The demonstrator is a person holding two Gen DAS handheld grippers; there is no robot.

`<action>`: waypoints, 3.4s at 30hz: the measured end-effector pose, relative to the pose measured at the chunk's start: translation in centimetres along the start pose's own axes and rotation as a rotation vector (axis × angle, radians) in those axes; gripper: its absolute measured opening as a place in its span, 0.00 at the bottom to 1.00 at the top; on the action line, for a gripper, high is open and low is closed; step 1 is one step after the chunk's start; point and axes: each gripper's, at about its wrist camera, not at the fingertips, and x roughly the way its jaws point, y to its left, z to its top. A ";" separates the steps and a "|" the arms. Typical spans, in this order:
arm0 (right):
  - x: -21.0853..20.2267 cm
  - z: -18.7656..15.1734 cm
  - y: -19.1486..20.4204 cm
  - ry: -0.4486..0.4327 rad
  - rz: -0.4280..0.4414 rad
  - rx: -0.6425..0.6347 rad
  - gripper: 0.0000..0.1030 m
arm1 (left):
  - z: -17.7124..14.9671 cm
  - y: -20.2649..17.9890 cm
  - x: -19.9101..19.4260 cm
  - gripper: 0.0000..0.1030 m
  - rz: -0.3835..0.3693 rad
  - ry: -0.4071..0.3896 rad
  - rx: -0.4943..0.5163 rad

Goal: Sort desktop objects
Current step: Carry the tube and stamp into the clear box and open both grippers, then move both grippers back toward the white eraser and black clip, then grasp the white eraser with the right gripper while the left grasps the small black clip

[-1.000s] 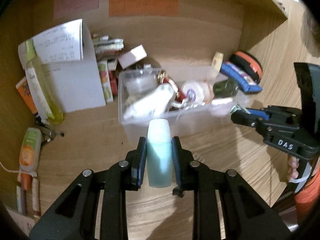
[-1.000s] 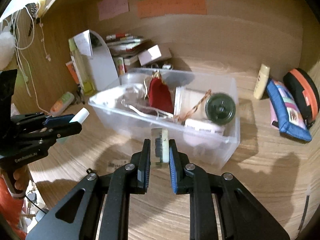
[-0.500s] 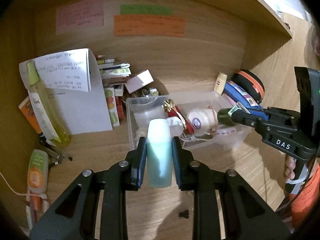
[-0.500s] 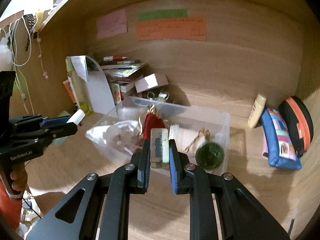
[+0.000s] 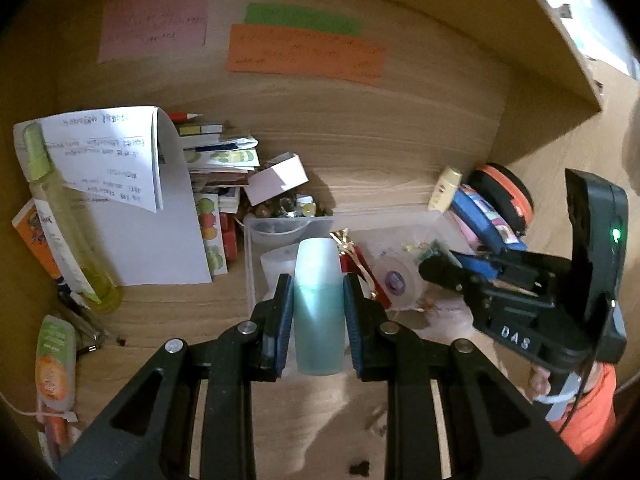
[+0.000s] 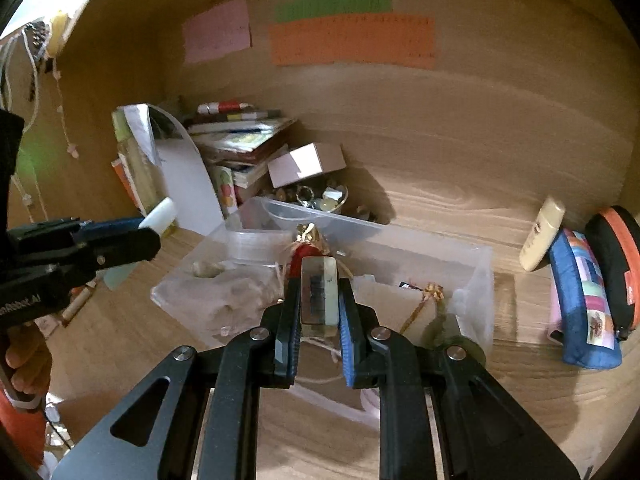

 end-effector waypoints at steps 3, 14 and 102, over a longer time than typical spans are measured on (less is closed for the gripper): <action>1.2 0.0 -0.1 0.027 -0.004 -0.012 0.14 | 0.2 0.0 1.2 0.23 -0.012 0.023 -0.008; 4.1 -0.1 0.3 0.094 -0.024 -0.058 0.14 | -0.1 -0.7 4.8 0.23 -0.045 0.094 0.007; 0.1 -10.8 4.9 0.213 0.003 -0.042 0.36 | -14.4 -3.7 -0.2 0.36 0.026 0.255 0.078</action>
